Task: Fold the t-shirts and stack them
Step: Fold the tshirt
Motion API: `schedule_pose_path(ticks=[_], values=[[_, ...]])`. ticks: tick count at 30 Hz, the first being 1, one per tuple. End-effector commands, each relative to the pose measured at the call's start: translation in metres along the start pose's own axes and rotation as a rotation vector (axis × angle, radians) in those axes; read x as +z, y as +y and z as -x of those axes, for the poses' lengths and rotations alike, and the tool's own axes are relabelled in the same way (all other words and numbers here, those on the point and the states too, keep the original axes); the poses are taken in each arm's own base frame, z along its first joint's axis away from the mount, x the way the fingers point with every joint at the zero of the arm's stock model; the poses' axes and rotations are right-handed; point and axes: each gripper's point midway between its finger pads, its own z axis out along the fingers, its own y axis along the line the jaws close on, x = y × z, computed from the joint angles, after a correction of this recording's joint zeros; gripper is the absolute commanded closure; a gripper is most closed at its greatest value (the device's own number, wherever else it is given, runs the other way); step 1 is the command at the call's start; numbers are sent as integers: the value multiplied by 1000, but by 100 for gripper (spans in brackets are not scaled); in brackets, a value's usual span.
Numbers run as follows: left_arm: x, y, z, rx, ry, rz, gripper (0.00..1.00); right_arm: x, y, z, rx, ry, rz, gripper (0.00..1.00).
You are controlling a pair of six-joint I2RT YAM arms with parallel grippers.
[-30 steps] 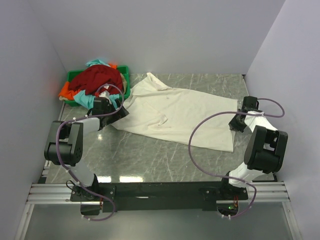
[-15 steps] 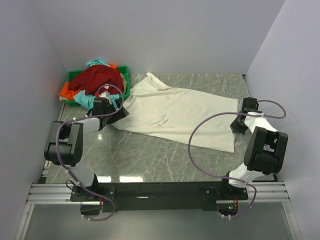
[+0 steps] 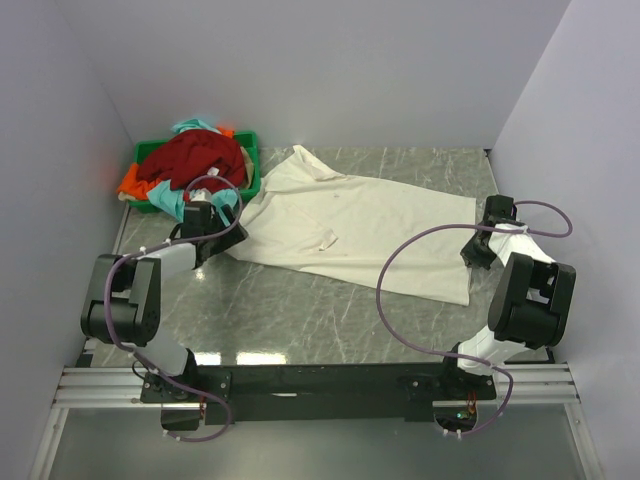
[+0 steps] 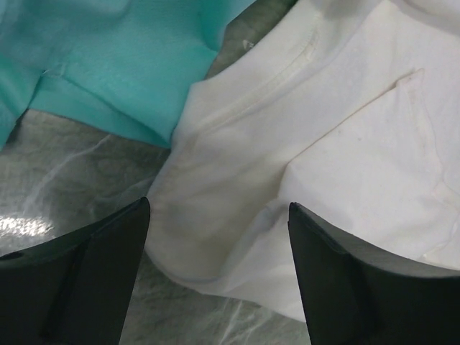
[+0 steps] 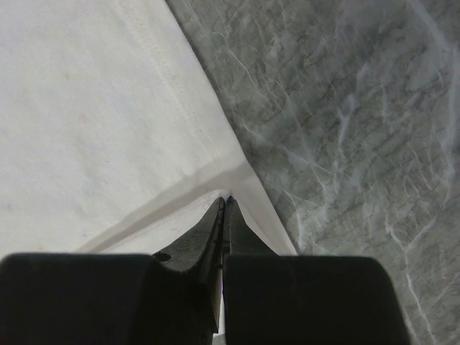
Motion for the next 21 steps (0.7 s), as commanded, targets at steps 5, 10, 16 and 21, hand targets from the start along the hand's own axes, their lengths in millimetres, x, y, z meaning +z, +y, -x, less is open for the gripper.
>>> schedule_pose_path(ticks=[5, 10, 16, 21], values=[[-15, 12, 9, -31, -70, 49, 19, 3, -9, 2, 11, -10, -33, 100], [-24, 19, 7, -57, -85, 56, 23, 3, -8, 2, 9, -10, -28, 100], [-33, 20, 5, -85, -83, -4, 26, 3, -6, 2, 8, -4, -20, 100], [-36, 21, -4, -89, -63, -26, 34, 4, -6, 0, 7, 1, -16, 100]])
